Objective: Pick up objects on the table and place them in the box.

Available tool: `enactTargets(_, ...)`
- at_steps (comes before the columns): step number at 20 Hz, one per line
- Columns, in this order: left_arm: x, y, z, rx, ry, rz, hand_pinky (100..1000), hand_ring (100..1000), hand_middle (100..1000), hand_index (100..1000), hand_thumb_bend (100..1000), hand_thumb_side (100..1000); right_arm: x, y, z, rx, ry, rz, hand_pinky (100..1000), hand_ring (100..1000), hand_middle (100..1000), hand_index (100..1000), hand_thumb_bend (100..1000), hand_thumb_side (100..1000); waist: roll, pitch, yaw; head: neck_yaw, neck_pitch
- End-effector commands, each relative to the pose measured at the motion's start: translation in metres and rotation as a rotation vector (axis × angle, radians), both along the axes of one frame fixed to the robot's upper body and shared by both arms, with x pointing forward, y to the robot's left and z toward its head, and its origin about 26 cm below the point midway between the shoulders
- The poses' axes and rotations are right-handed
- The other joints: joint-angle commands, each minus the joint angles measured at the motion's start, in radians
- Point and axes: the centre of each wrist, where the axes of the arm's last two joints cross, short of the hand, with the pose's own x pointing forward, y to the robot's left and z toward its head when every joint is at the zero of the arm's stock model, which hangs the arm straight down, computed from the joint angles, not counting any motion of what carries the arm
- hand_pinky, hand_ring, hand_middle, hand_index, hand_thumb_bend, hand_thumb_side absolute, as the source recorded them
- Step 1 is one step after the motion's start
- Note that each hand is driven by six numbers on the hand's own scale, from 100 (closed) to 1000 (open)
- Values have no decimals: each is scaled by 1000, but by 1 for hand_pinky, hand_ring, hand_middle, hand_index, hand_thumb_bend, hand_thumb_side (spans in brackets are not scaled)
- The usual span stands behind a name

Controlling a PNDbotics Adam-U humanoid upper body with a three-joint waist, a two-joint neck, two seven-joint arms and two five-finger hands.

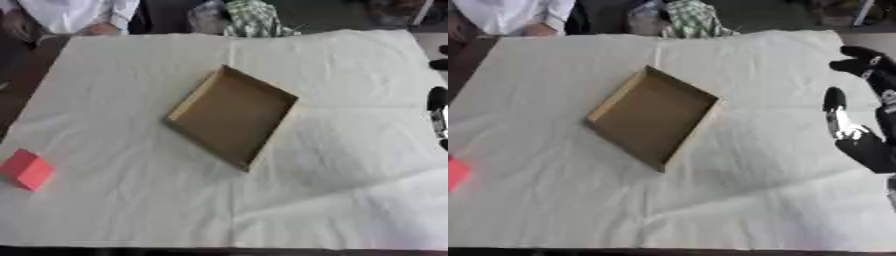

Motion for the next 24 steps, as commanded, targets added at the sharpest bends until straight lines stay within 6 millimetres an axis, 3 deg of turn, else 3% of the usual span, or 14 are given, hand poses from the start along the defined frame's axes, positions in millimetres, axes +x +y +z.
enactTargets(1,1,5,14,40,-37,6,751,839,808,914,651,100,0,1,8,-10,-21,11,883,813,861,813,100,872,1,-10,0,7,9)
enactTargets(24,38,5,-8,-77,-39,-31,721,813,813,911,528,100,3,7,7,16,-21,34,881,809,858,811,100,875,-7,5,-27,29,1)
